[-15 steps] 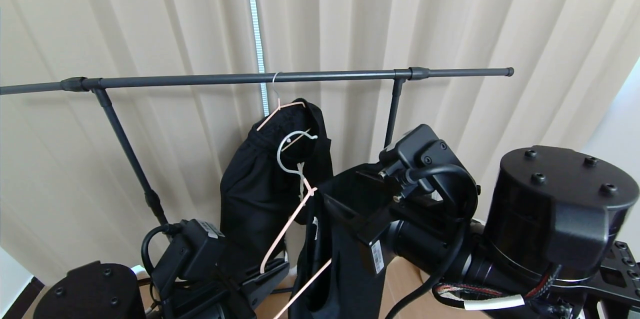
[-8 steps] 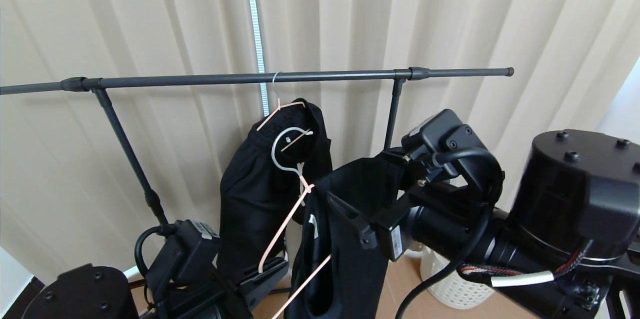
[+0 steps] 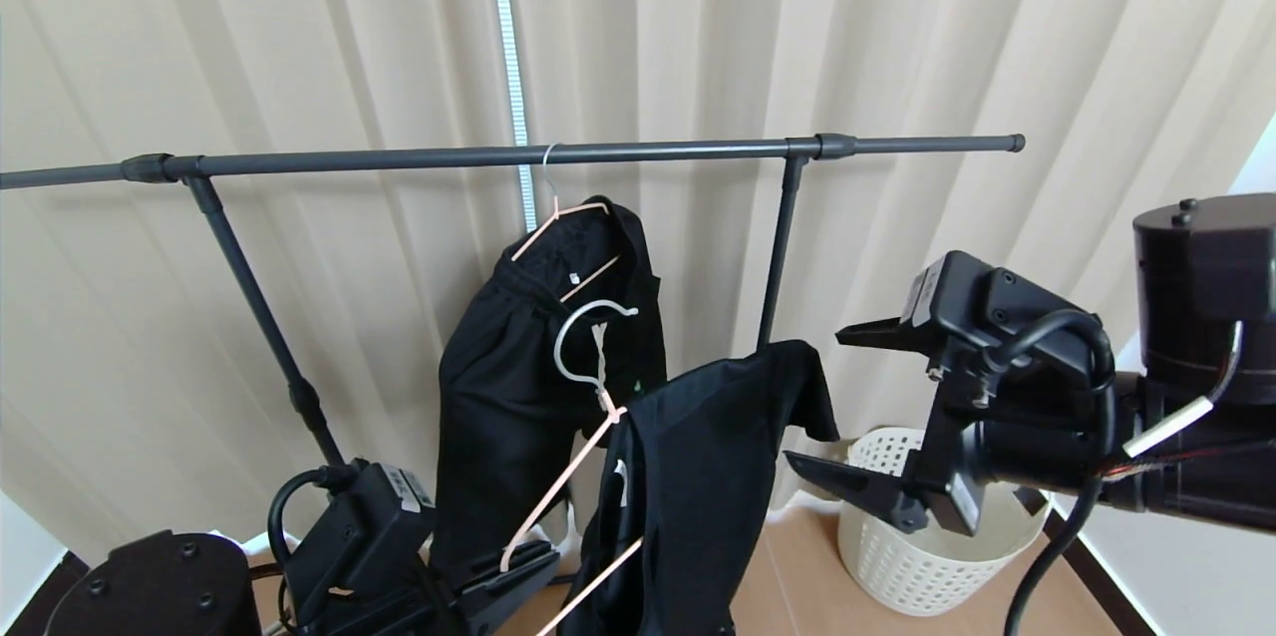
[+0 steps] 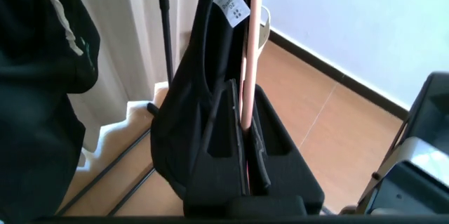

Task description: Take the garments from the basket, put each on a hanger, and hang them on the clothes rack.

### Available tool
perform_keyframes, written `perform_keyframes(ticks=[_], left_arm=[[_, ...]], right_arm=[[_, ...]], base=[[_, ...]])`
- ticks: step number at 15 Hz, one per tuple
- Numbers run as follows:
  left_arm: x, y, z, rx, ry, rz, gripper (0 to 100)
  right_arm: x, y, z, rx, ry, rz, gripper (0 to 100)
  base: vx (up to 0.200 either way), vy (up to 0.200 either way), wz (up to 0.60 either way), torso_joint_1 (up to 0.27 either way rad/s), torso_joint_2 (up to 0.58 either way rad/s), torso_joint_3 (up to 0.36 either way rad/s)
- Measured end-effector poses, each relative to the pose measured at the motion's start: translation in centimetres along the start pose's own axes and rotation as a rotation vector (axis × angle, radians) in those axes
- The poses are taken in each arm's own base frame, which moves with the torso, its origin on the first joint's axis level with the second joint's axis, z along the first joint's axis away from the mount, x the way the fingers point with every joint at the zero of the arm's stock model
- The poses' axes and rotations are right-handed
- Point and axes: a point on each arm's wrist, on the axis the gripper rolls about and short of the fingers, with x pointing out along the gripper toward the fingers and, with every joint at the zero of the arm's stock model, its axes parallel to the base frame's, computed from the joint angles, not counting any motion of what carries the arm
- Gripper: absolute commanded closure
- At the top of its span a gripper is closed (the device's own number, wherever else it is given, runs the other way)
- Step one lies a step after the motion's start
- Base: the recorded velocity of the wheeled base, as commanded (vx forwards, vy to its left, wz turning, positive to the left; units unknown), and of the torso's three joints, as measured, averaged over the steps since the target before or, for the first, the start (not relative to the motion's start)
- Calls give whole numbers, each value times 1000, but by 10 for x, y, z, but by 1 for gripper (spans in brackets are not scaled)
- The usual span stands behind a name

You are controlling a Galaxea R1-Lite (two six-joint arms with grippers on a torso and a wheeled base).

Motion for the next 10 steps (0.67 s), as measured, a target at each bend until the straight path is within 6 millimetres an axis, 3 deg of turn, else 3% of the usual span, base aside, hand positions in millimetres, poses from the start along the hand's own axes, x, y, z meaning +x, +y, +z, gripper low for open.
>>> perform_keyframes(ticks=[5, 7, 10], left_arm=[[-1, -2, -2, 30, 12, -52, 100], [-2, -3, -2, 33, 12, -60, 100], [-1, -10, -3, 42, 14, -96, 100]], right_arm=[[-25, -36, 31, -247, 143, 220, 0], [-16, -53, 42, -324, 149, 369, 0], [15, -72, 46, -304, 108, 561, 0]], base=[[0, 0, 0, 0, 0, 0], [0, 0, 0, 0, 0, 0], [0, 0, 0, 0, 0, 0]])
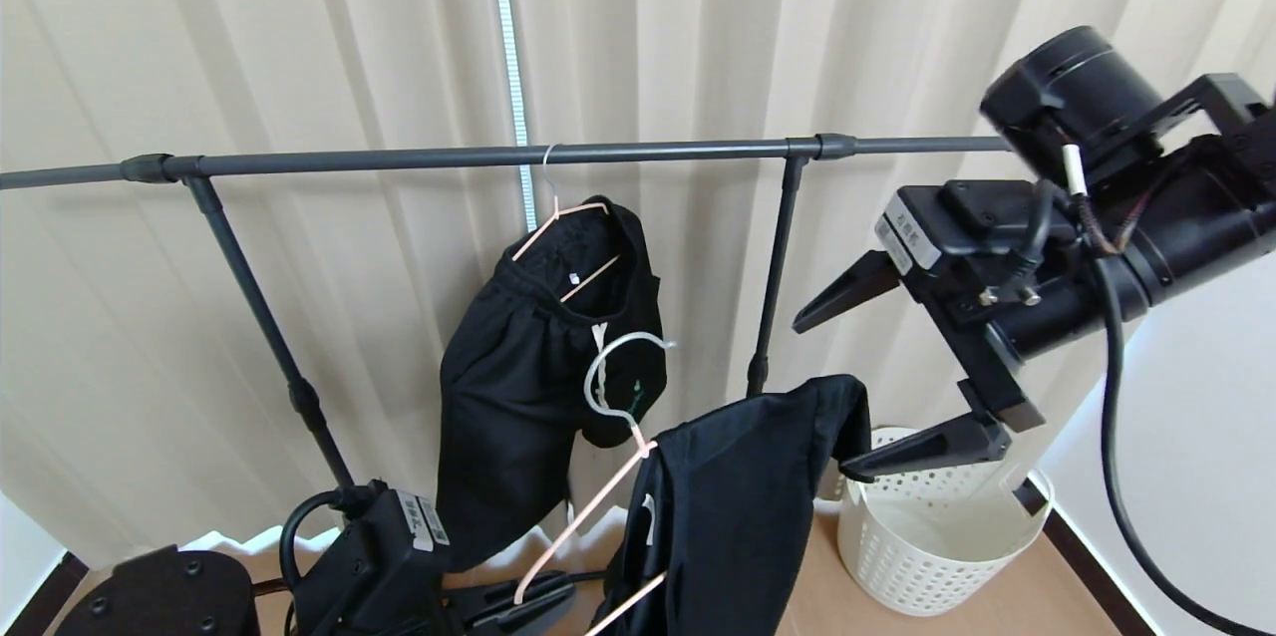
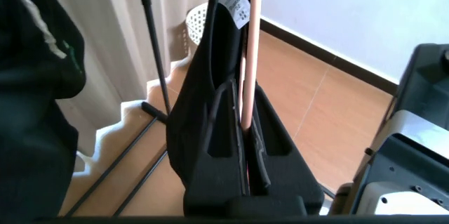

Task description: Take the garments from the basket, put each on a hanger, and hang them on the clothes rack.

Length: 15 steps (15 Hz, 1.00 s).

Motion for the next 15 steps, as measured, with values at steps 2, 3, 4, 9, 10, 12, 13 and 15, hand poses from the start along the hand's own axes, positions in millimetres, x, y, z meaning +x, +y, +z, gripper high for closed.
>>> perform_keyframes(ticks=[2, 3, 4, 9, 10, 12, 13, 15], left_arm=[[0, -2, 0, 2, 2, -10, 100], [1, -2, 0, 3, 3, -16, 100], [1, -3, 0, 4, 3, -20, 100], [1, -6, -1, 7, 5, -36, 100], [1, -6, -1, 8, 5, -37, 100], [1, -6, -1, 8, 5, -38, 100], [1, -7, -1, 9, 5, -39, 100], [1, -7, -1, 9, 5, -38, 100]], right_arm=[[21, -15, -5, 15, -5, 49, 0], [33, -20, -8, 30, 4, 75, 0], [41, -22, -11, 41, 12, 95, 0], [73, -17, -11, 54, 38, 187, 0], [79, -16, -12, 58, 45, 202, 0], [84, -16, -13, 64, 50, 214, 0], [87, -16, -13, 69, 52, 218, 0], [89, -17, -13, 71, 53, 222, 0]], base=[[0, 0, 0, 0, 0, 0], [0, 0, 0, 0, 0, 0], [0, 0, 0, 0, 0, 0], [0, 0, 0, 0, 0, 0], [0, 0, 0, 0, 0, 0], [0, 0, 0, 0, 0, 0], [0, 0, 0, 0, 0, 0], [0, 0, 0, 0, 0, 0]])
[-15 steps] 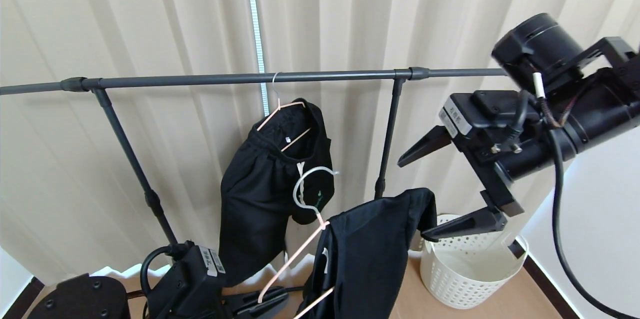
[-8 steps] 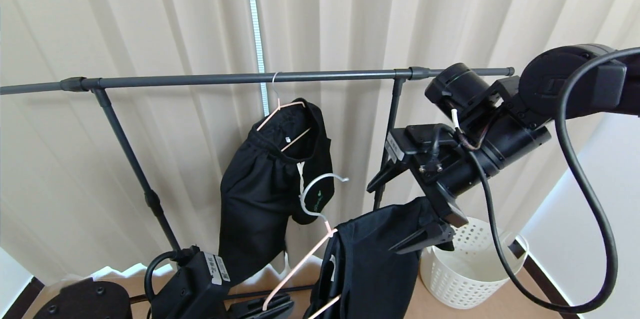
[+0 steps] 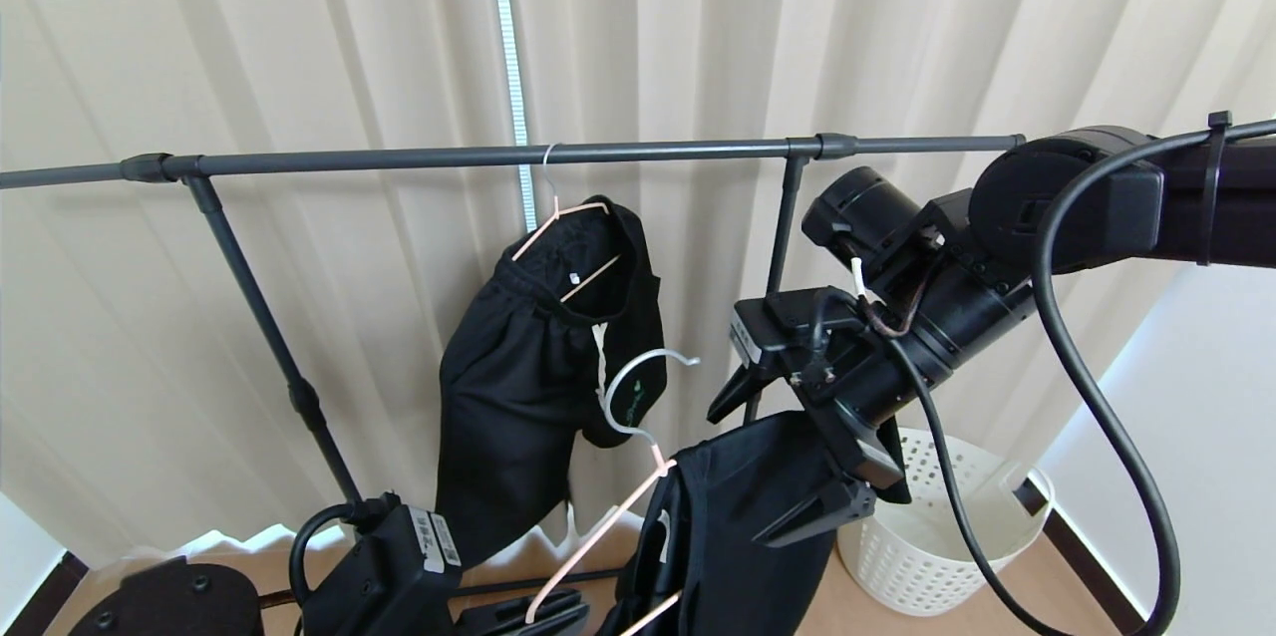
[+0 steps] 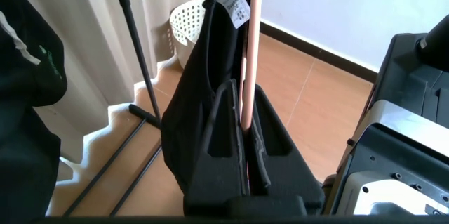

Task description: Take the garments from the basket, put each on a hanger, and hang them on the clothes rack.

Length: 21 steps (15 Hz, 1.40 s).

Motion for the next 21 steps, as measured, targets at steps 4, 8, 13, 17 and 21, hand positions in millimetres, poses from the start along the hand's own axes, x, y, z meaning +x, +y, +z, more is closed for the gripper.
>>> perform_keyframes(ticks=[4, 8, 13, 17, 21], left_arm=[[0, 0, 0, 0, 0, -1, 100], [0, 0, 0, -2, 0, 1, 100], [0, 0, 0, -1, -2, 1, 100], [1, 1, 1, -3, -15, 3, 0], [0, 11, 0, -16, -12, 54, 0]], right_arm=[[1, 0, 0, 5, 2, 3, 100], [2, 2, -2, 9, 6, 12, 100], [-4, 7, 0, 4, 1, 3, 100], [-10, 12, 2, 1, 9, -12, 100], [-19, 21, 8, -4, 90, -86, 100]], base=[[0, 0, 0, 0, 0, 0], [0, 0, 0, 0, 0, 0], [0, 0, 0, 0, 0, 0], [0, 0, 0, 0, 0, 0], [0, 0, 0, 0, 0, 0]])
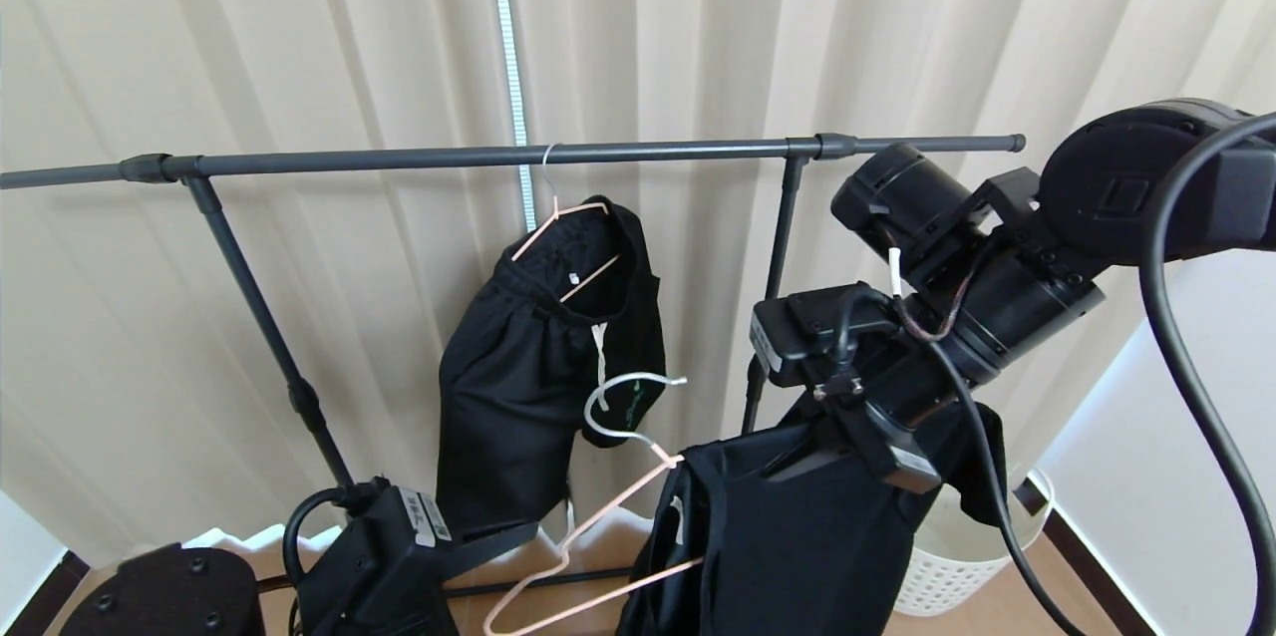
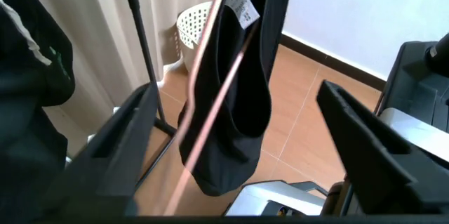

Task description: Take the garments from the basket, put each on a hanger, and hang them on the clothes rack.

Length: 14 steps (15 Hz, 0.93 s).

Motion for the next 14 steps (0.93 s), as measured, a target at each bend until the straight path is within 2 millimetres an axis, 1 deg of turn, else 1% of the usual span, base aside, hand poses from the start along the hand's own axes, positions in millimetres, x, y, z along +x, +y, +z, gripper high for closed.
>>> perform_keyframes(ticks=[1, 3, 4, 6, 7, 10, 14], left_arm=[[-1, 7, 0, -11, -2, 36, 0], [-1, 15, 1, -25, -6, 76, 0], [1, 17, 0, -29, 0, 88, 0], [4, 20, -2, -36, 13, 106, 0], [8, 22, -2, -43, 13, 146, 0], [24, 29, 0, -83, -1, 281, 0], [48, 35, -4, -96, 9, 407, 0]], right_arm=[[-4, 2, 3, 1, 53, -51, 100], [-12, 2, 11, -9, 95, -184, 100], [-16, 1, 15, 8, 100, -259, 100], [-20, 3, 22, 29, 99, -337, 100], [-22, 5, 27, 42, 113, -400, 100], [-15, 15, 33, 50, 84, -467, 100], [3, 25, 23, 168, 1, -508, 100]], base=[[0, 0, 0, 0, 0, 0], [0, 0, 0, 0, 0, 0], [0, 0, 0, 0, 0, 0], [0, 0, 0, 0, 0, 0], [0, 0, 0, 0, 0, 0], [0, 0, 0, 0, 0, 0], [0, 0, 0, 0, 0, 0]])
